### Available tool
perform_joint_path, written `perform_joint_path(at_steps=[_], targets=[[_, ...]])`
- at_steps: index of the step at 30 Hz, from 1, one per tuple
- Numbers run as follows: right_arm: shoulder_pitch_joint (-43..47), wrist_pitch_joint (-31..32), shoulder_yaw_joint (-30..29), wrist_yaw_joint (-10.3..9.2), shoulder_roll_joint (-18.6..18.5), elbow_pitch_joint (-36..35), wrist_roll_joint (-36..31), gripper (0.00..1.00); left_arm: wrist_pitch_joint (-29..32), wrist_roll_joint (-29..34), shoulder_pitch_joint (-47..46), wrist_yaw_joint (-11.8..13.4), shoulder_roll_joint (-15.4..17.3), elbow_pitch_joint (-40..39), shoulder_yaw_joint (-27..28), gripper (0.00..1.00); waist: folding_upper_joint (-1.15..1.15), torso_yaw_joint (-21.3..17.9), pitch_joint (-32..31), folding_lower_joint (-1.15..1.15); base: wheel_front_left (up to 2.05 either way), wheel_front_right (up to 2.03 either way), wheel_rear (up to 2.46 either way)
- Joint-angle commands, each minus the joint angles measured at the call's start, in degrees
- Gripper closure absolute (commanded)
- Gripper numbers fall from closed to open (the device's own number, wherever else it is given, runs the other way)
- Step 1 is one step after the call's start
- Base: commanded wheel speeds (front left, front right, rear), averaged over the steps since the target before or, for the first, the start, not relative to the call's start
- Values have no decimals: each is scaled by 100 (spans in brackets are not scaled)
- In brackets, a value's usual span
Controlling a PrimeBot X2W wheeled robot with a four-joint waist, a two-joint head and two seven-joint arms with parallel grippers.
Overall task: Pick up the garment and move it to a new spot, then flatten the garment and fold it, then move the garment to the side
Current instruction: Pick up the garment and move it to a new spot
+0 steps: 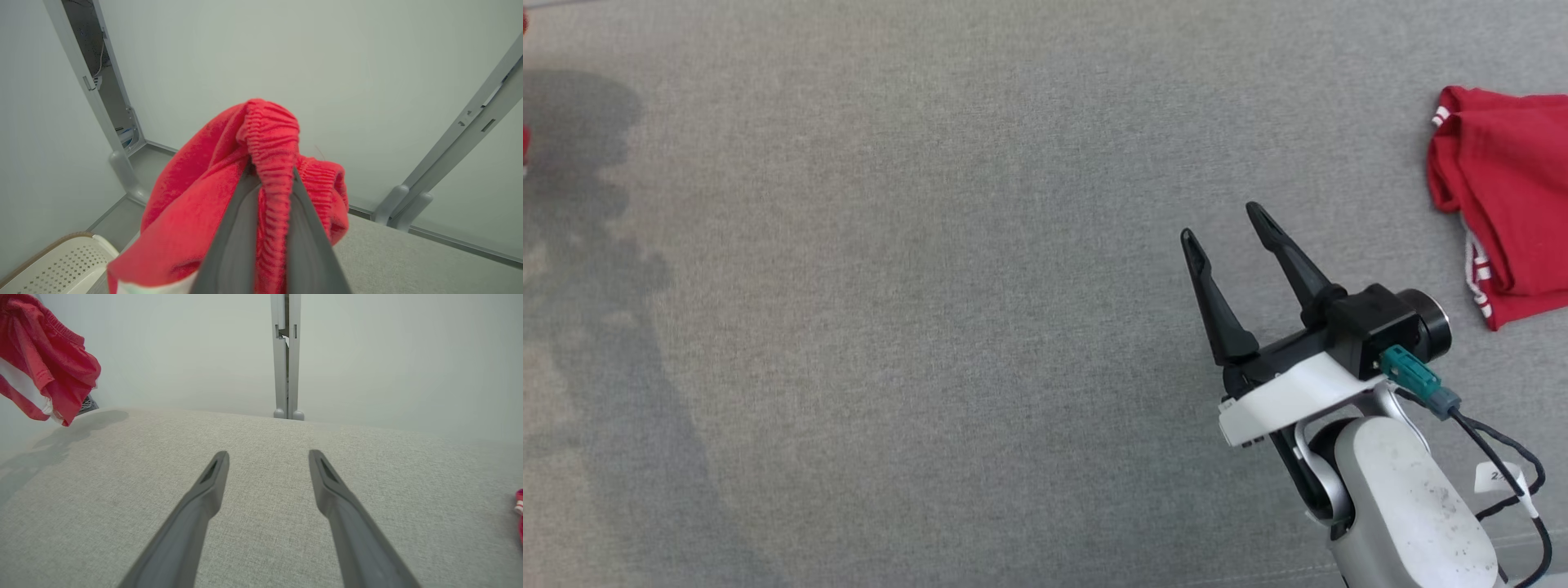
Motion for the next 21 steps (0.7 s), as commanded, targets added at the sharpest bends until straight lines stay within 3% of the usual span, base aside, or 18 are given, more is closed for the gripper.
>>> perform_joint_path(at_steps=[1,11,18,21], targets=[[40,-78,-27,-9,25,58,62,0,105,54,-97,-35,-65,-221,-106,100,0,-286,-605,0,0,0,0],[107,-266,-138,-9,172,321,134,0,1049,-150,181,-117,-1145,-2606,-1013,100,0,-917,-1110,0,0,0,0],[142,-332,-188,-9,207,333,187,0,1481,-529,969,-59,-1981,-4252,-1612,100,0,-1556,-1062,0,0,0,0],[154,-355,-269,-9,217,282,195,0,1616,-665,1385,-26,-2166,-4689,-1892,100,0,-1817,-924,0,0,0,0]])
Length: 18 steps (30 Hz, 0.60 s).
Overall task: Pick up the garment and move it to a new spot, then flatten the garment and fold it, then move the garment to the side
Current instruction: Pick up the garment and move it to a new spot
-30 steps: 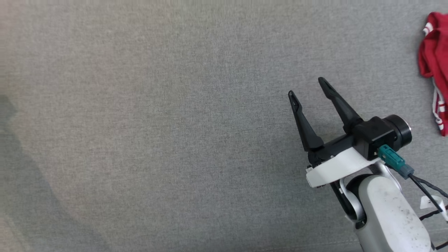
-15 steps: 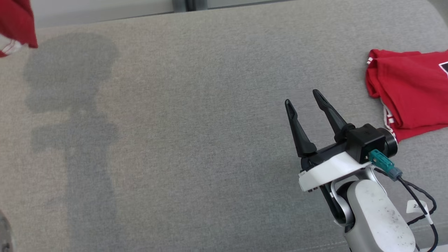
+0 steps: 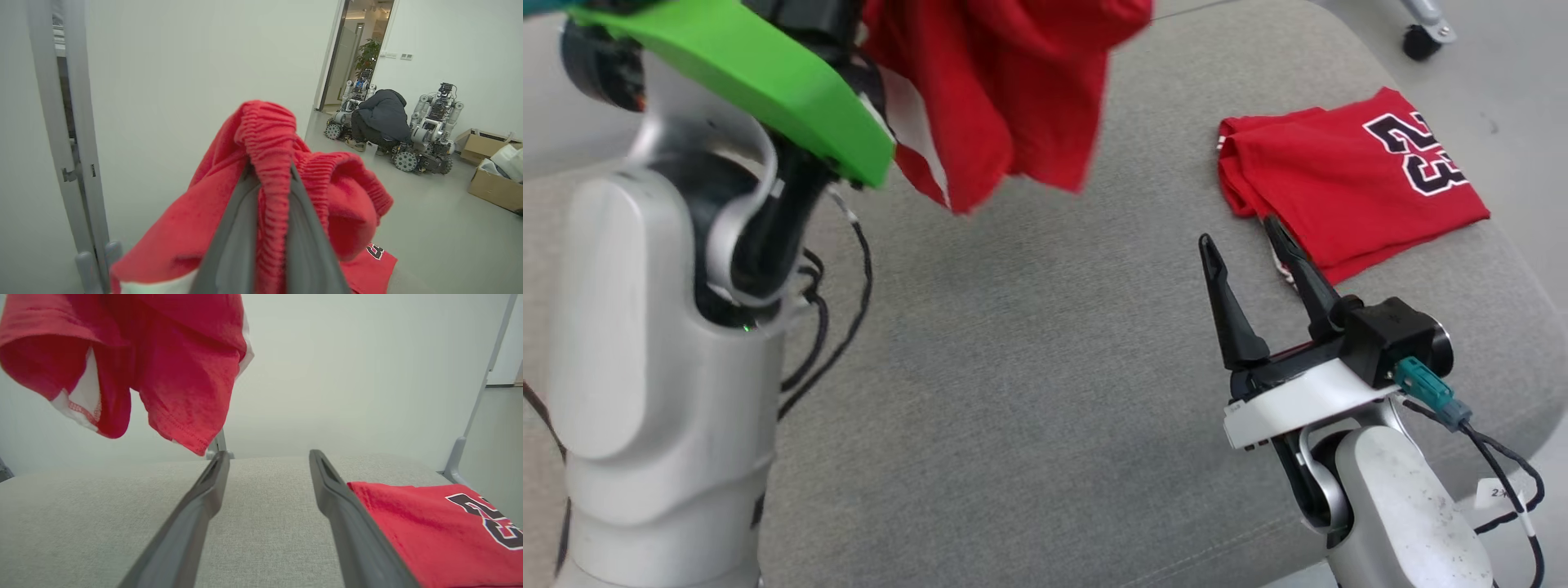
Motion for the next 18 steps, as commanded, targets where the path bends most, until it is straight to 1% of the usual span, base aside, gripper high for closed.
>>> perform_joint_path(at_steps=[1,5,9,11,16,18], targets=[[51,-33,-47,-9,4,-32,5,0,13,-29,216,27,-16,-113,-75,100,0,-490,115,0,0,0,0],[161,-61,-162,-9,9,-61,10,0,7,106,808,57,-39,-136,-432,100,0,-716,305,0,0,0,0],[201,-82,-173,-9,10,-87,75,0,-140,456,1437,157,232,254,-569,100,0,-866,434,0,0,0,0],[223,-103,-179,-9,10,-89,99,0,-218,706,1734,238,439,535,-589,100,0,-893,462,0,0,0,0],[266,-110,-192,-9,11,-69,101,0,-563,1235,2338,616,860,1325,-554,100,0,-800,472,0,0,0,0],[268,-86,-188,-9,9,-67,84,0,-756,1224,2503,715,809,1607,-501,100,0,-710,441,0,0,0,0]])
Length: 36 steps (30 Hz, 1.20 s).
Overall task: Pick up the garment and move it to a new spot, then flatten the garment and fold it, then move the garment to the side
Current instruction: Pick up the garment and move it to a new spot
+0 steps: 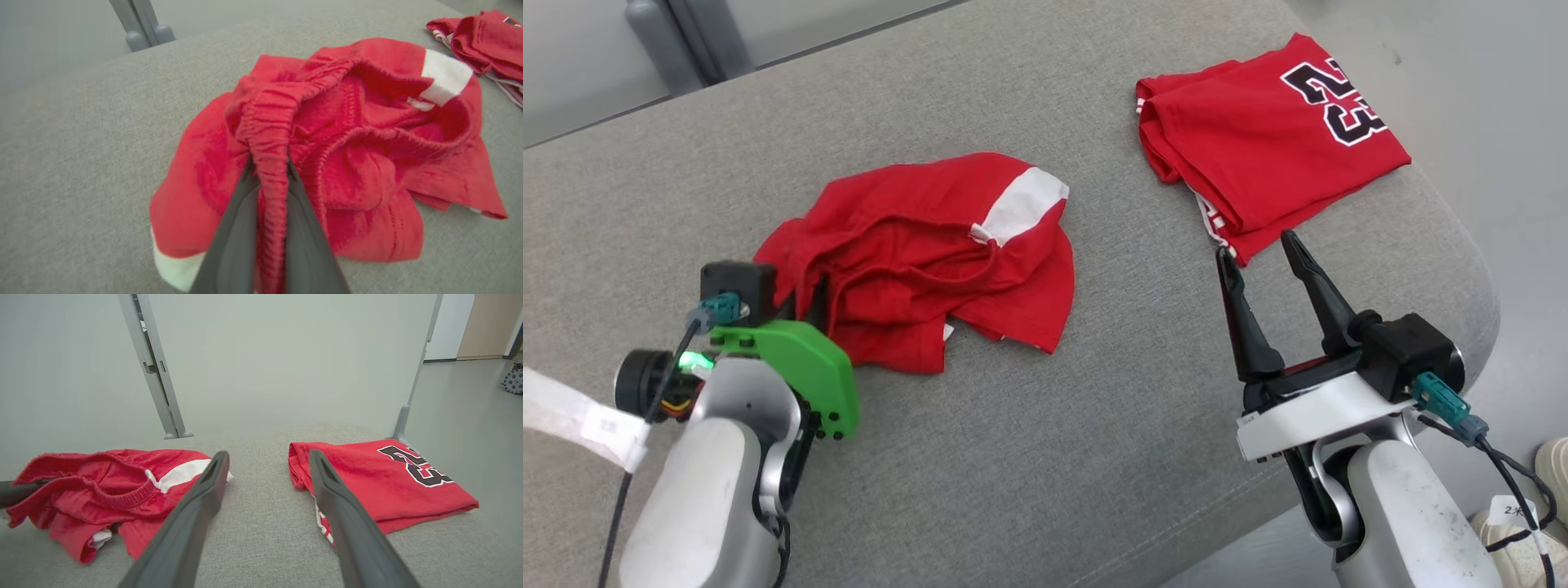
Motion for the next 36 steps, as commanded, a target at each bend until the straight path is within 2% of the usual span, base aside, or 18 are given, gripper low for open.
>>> perform_joint_path(at_steps=[1,2,7,11,13,18,24,31,36], targets=[[36,-3,-1,-9,1,0,-21,0,-186,3,113,38,-40,104,13,79,0,137,-55,0,0,0,0],[41,19,-4,-9,0,-1,-35,0,-349,24,148,0,-72,196,-22,0,0,200,-77,0,0,0,0],[63,77,-46,-9,1,-32,-103,0,-1369,-34,312,-141,-283,468,-21,0,0,491,-258,0,0,0,0],[146,134,-190,-9,-4,-67,-173,0,-2523,-226,557,-175,-536,443,176,0,0,736,-476,0,0,0,0],[255,204,-384,-9,-4,-92,-237,0,-3192,-252,890,-190,-674,382,315,0,0,998,-692,0,0,0,0],[423,230,-639,-9,-37,-59,-305,0,-3327,-30,1321,-217,-742,-5,593,0,0,1334,-891,0,0,0,0],[544,200,-783,-9,-106,162,-350,0,-3318,278,2118,-297,-947,-725,1253,0,0,1595,-1065,0,0,0,0],[672,175,-820,-9,-190,368,-292,0,-3320,512,2623,-567,-1070,-840,1666,0,0,1850,-1244,0,0,0,0],[771,163,-824,-9,-206,490,-228,0,-3320,574,2831,-648,-1117,-893,1808,0,0,1977,-1384,0,0,0,0]])
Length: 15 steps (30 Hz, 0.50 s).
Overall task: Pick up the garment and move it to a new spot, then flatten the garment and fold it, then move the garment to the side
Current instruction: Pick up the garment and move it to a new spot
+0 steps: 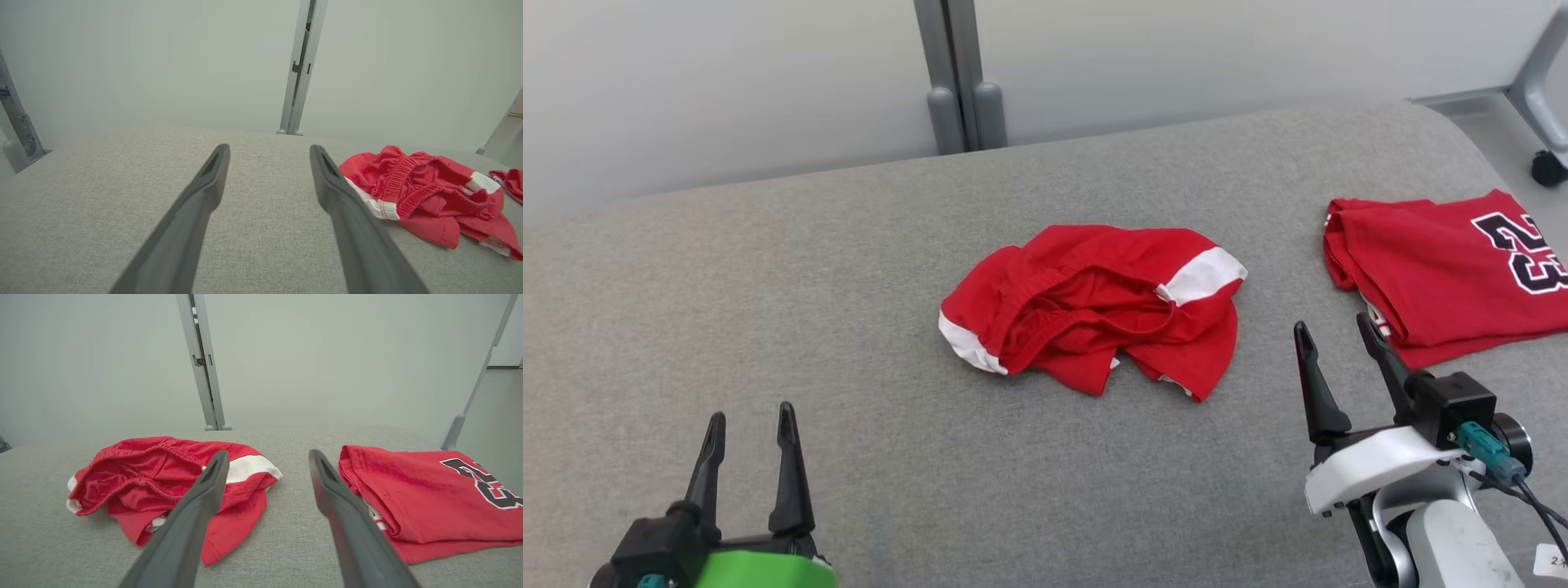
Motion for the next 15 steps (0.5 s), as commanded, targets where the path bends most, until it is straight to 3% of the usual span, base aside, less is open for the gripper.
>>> perform_joint_path(at_steps=[1,15], targets=[[81,-28,-11,-9,-20,39,50,0,-13,-2,141,-38,-6,-9,56,0,0,126,-130,0,0,0,0],[163,6,-33,-9,9,97,76,0,-14,-148,223,-92,-23,88,38,0,0,383,-199,0,0,0,0]])
